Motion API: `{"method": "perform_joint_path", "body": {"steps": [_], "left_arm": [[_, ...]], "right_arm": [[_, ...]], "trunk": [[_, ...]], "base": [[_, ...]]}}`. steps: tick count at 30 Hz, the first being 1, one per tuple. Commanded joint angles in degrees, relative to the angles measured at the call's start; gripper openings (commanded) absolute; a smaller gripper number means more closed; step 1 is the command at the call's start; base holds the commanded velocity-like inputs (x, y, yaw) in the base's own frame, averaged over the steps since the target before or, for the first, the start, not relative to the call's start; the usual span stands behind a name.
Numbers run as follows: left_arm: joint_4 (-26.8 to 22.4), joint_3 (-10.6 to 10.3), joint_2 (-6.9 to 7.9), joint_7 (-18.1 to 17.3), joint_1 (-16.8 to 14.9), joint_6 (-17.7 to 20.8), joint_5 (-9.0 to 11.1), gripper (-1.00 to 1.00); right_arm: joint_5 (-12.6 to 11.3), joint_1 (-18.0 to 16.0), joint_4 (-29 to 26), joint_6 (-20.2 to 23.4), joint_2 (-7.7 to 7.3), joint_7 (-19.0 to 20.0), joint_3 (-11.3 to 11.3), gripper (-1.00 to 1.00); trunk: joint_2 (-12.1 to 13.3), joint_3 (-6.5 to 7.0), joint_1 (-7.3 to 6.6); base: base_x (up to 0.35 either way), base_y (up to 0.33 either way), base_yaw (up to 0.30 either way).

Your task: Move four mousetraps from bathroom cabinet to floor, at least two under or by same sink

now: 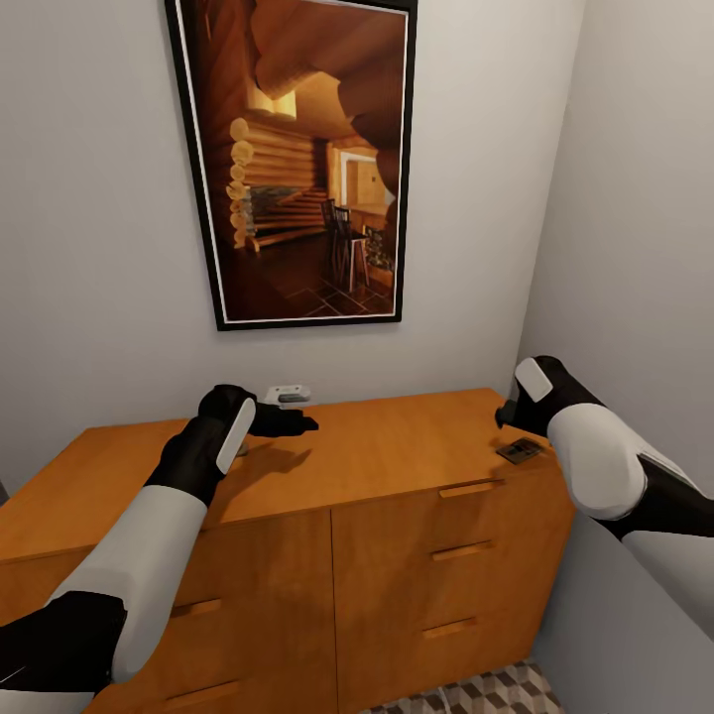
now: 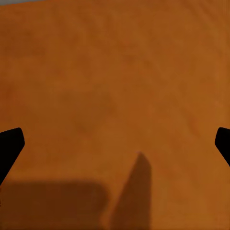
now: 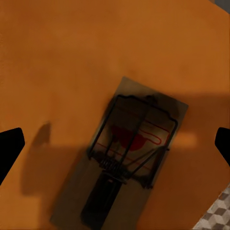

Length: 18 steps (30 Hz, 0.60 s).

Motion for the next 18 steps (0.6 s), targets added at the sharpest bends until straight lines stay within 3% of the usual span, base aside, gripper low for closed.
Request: {"method": "perform_joint_path", "body": {"steps": [1, 18], "left_arm": [[-0.03, -0.01, 0.01, 0.05, -0.04, 0.22, 0.17, 1.00], [-0.02, -0.02, 0.02, 0.05, -0.04, 0.22, 0.17, 1.00]], "right_arm": [[-0.46, -0.05, 0.27, -0.05, -0.01, -0.44, -0.03, 1.00], [-0.29, -0.03, 5.86, -5.66, -0.40, -0.43, 0.04, 1.00]], "trunk": [[-0.04, -0.07, 0.00], [-0.04, -0.07, 0.00]], "base": [[0.000, 0.000, 0.000], [0.000, 0.000, 0.000]]}}
